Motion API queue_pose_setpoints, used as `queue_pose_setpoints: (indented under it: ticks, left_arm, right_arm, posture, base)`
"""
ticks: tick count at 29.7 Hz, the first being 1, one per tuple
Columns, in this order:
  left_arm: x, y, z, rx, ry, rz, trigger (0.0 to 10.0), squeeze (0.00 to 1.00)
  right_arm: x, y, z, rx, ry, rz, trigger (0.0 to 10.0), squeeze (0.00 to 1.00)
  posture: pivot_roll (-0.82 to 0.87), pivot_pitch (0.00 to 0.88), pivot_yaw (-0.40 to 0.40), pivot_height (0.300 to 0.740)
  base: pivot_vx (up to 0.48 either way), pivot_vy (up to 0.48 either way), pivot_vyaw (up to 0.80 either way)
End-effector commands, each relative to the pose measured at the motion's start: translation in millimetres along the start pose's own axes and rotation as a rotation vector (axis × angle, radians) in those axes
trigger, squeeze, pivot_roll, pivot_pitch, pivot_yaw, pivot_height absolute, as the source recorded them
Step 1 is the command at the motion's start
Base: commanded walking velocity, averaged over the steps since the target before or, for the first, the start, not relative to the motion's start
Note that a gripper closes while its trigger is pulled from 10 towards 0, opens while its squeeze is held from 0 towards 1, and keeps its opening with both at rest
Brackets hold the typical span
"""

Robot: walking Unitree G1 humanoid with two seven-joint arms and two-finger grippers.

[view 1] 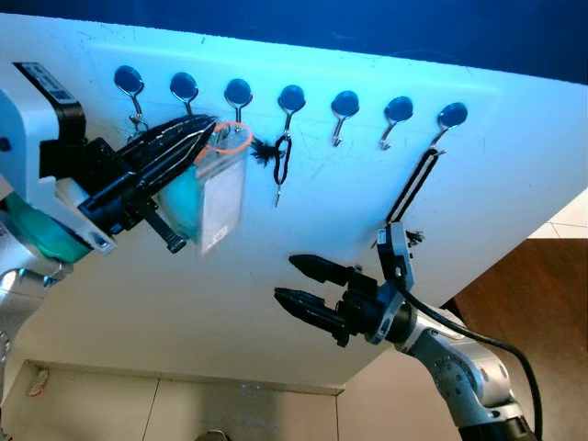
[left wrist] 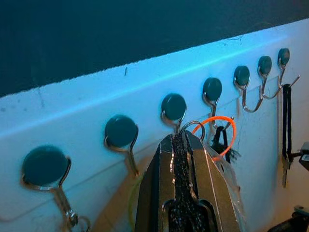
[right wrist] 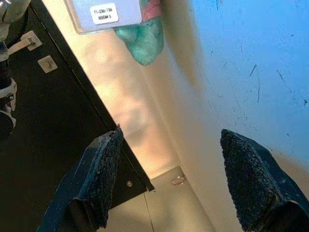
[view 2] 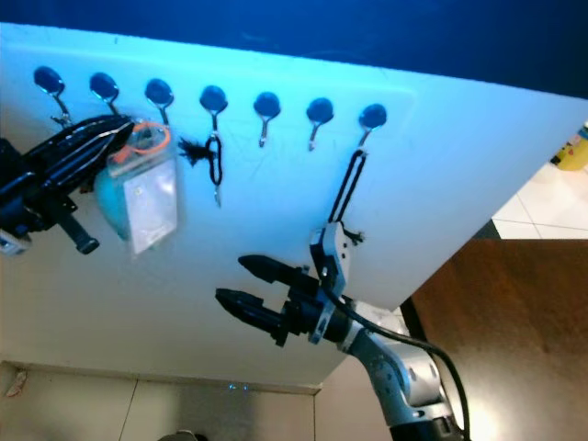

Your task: Hang keys on a hook

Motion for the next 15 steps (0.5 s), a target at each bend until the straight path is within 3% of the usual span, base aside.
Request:
queue_pose_setpoints:
  ticks: [1, 8, 10, 15]
  left_arm:
    - [-2, 3.1, 2.5, -0.004, -0.008, 0.007, 10.0, 0.0]
    - [-15, 6.1, 8.2, 0.0, -0.054, 0.023, 10.0, 0.0]
    - [-20, -3.6, 8.6, 0.054, -0.076, 0.029, 10.0, 0.0]
    - [-20, -6.9, 8.5, 0.073, -0.078, 0.025, 10.0, 0.0]
  right_arm:
    - [-4, 1.2, -1.4, -0.005, -0.011, 0.005, 10.0, 0.0]
    - [-4, 0.7, -1.6, -0.007, -0.01, 0.005, 10.0, 0.0]
    - [-5, 0.1, -2.5, -0.01, -0.01, 0.008, 10.0, 0.0]
    - [-6, -0.1, -2.5, -0.009, -0.01, 0.009, 10.0, 0.0]
  posture:
    - [0.1, 0.0, 0.01, 0.74]
    - [0.09, 0.0, 0.013, 0.74]
    - [0.1, 0.0, 0.015, 0.74]
    - [0.1, 0.0, 0.015, 0.74]
  base:
    - [0.0, 0.0, 0.0]
    - [0.0, 0.0, 0.0]
    - [0.0, 0.0, 0.0]
    - [0.0, 0.0, 0.0]
Point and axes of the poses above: a point about 5 cm out from each wrist's last joint towards the gripper, its own z axis pointing out of the wrist towards the gripper, its own x axis along the axis of the wrist's last joint, y = z × x, the point moved 6 cm from there along z, pointing out of the wrist towards the gripper, and after that the axes turned 7 degrees about z, right-handed, at the moved point
